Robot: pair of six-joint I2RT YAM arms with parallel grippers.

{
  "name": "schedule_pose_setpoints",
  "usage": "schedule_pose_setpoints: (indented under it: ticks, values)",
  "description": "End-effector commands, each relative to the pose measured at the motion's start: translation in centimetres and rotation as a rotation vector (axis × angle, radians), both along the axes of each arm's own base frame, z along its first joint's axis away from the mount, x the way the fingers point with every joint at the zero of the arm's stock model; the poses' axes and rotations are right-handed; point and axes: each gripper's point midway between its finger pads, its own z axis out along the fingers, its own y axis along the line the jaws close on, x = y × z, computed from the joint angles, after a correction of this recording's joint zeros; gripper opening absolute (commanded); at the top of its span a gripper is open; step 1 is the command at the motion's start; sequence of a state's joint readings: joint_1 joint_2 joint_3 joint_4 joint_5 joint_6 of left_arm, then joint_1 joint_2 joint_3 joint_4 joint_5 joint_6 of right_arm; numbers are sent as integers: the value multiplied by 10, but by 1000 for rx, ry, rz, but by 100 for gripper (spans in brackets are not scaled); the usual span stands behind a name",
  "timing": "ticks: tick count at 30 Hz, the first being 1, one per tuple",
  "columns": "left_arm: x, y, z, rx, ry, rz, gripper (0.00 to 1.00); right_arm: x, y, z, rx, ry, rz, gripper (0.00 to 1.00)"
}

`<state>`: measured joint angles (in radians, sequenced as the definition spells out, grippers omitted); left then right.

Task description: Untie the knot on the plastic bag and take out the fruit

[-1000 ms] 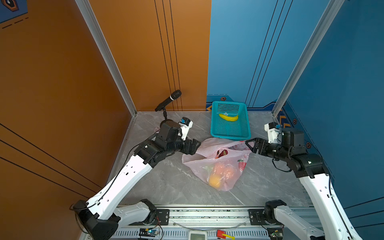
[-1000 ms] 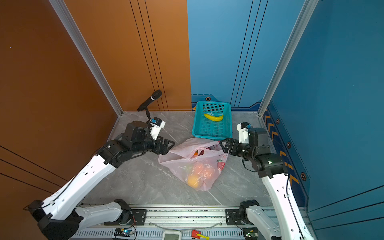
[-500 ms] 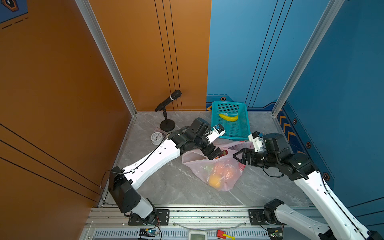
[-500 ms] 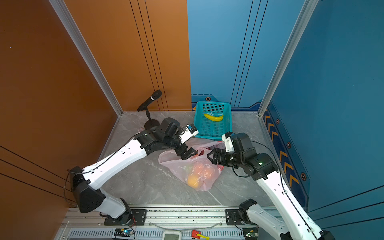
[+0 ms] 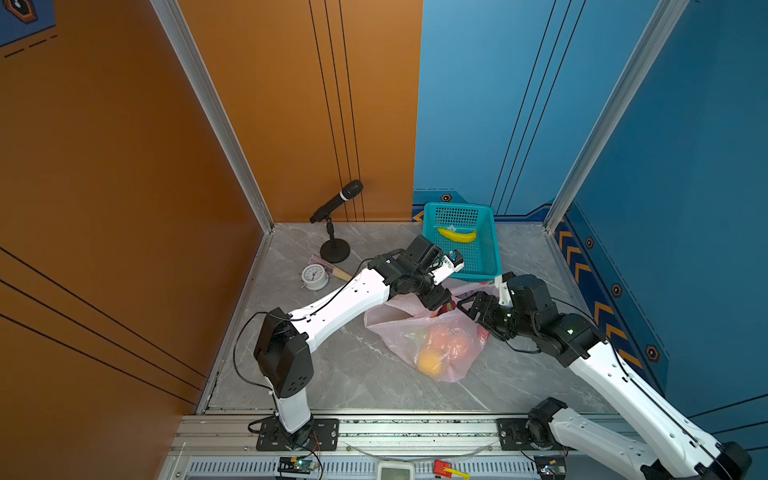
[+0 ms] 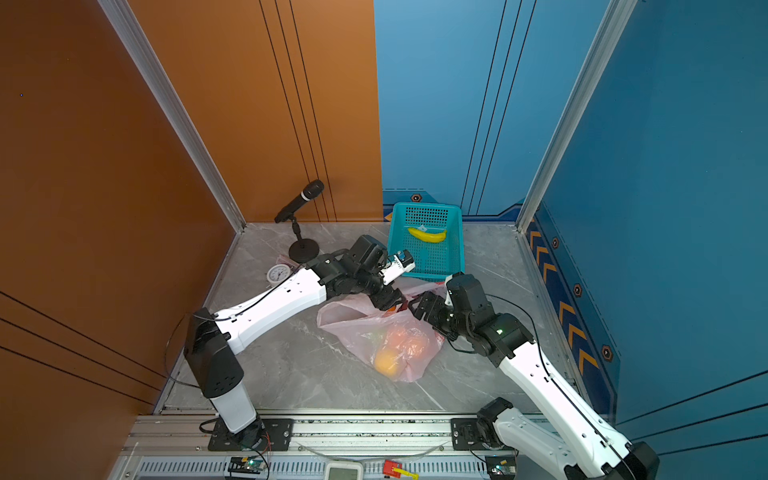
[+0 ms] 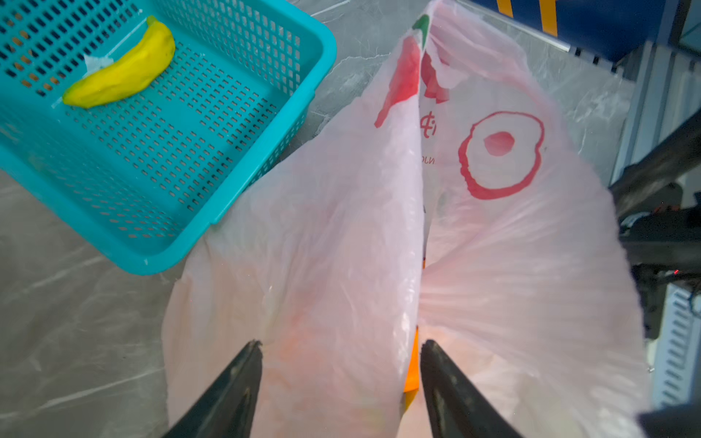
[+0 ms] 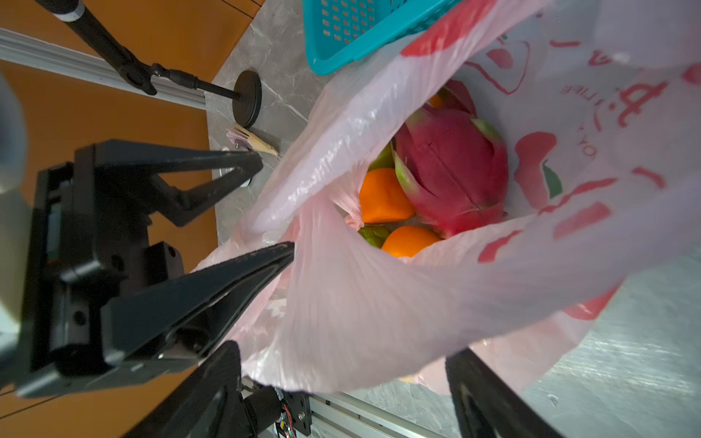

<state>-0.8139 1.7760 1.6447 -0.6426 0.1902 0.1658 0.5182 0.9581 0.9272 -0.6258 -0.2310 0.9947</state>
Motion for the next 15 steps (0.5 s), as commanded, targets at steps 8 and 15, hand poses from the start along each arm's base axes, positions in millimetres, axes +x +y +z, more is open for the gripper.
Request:
schedule_pose_setpoints:
  ticks: [8, 15]
  values:
    - [22, -5, 7, -25, -25, 100, 26, 11, -15, -50, -143, 64, -81, 45]
    - [61, -1, 6, 3, -77, 229, 12, -15, -29, -66, -181, 88, -50, 12]
